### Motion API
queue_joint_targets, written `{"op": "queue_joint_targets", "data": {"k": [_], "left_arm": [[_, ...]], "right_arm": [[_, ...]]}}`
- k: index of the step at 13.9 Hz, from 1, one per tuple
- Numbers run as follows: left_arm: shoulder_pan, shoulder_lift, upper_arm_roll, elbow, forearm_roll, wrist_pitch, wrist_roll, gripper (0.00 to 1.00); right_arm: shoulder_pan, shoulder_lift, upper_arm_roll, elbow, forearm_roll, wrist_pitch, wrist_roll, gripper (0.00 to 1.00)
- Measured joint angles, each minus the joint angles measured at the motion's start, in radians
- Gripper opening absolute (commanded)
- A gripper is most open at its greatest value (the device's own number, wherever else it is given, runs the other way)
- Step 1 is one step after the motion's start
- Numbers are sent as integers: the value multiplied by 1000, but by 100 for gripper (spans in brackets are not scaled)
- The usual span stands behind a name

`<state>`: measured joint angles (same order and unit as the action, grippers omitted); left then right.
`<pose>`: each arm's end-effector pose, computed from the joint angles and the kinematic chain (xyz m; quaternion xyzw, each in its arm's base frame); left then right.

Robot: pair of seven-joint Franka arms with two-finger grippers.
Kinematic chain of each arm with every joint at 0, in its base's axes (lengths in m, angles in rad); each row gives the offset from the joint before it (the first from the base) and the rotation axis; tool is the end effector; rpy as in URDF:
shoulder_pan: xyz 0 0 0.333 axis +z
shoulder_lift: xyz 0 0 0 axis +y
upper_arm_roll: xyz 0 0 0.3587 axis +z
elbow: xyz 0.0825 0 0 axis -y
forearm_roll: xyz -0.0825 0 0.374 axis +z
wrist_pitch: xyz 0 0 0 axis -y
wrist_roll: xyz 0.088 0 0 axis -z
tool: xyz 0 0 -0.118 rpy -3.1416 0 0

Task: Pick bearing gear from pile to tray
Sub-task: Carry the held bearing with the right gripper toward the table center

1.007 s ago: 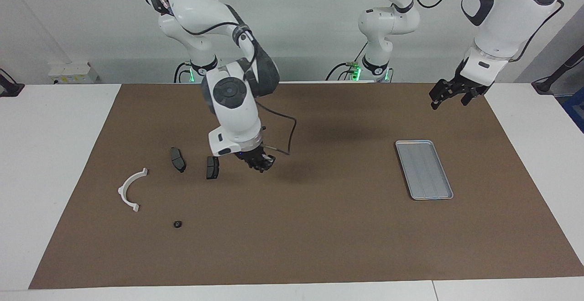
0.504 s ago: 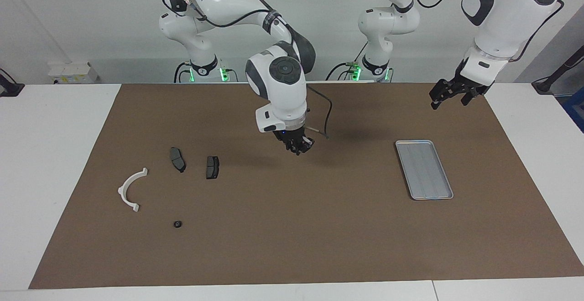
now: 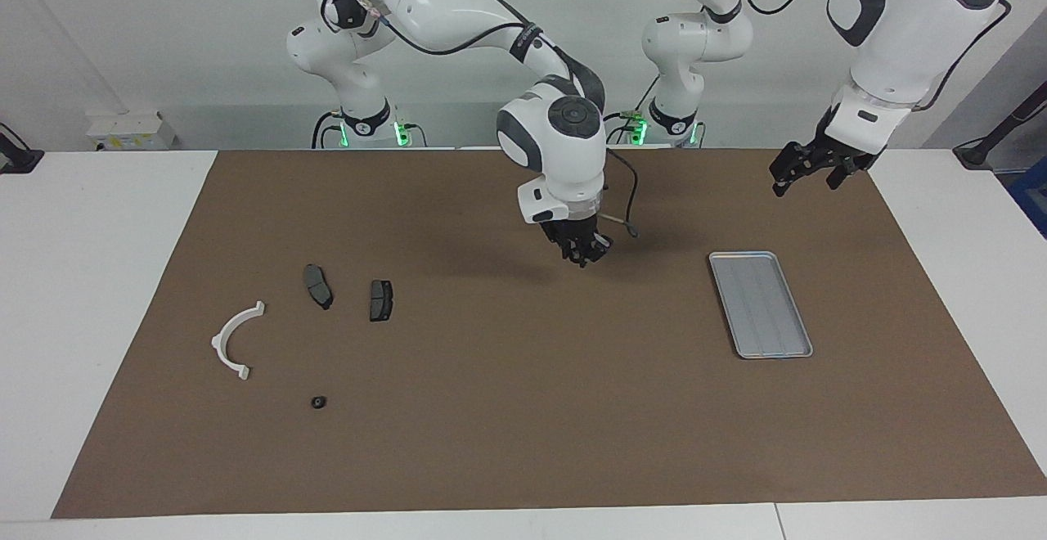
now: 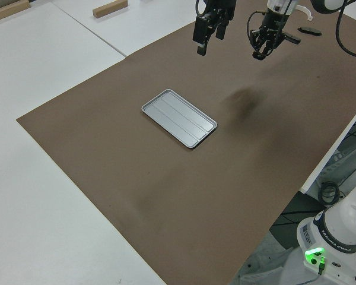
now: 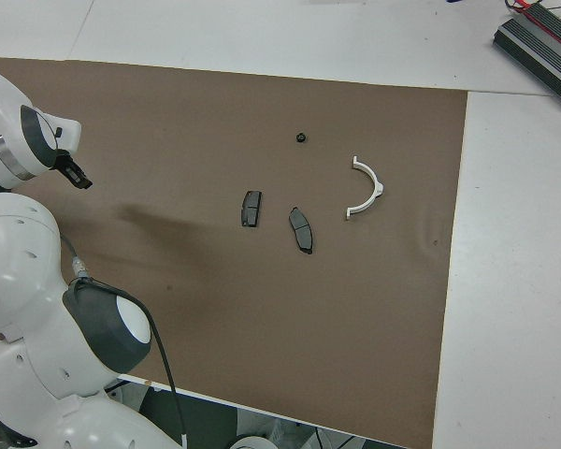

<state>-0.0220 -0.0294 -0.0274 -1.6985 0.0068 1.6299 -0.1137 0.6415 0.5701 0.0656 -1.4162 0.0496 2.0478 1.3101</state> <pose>0.5349 -0.0259 0.6180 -0.9993 -0.0319 0.0192 0.0054 0.5622 0.4713 0.4034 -0.9487 0.3122 0.0171 0.0477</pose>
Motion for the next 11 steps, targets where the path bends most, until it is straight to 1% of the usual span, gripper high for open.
{"op": "queue_joint_targets", "data": {"k": [4, 11], "left_arm": [[0, 0, 0, 0, 0, 0, 0, 100], [0, 0, 0, 0, 0, 0, 0, 100]], "right_arm": [[-1, 39, -5, -6, -21, 34, 0, 0], [2, 55, -5, -62, -36, 92, 0, 0]]}}
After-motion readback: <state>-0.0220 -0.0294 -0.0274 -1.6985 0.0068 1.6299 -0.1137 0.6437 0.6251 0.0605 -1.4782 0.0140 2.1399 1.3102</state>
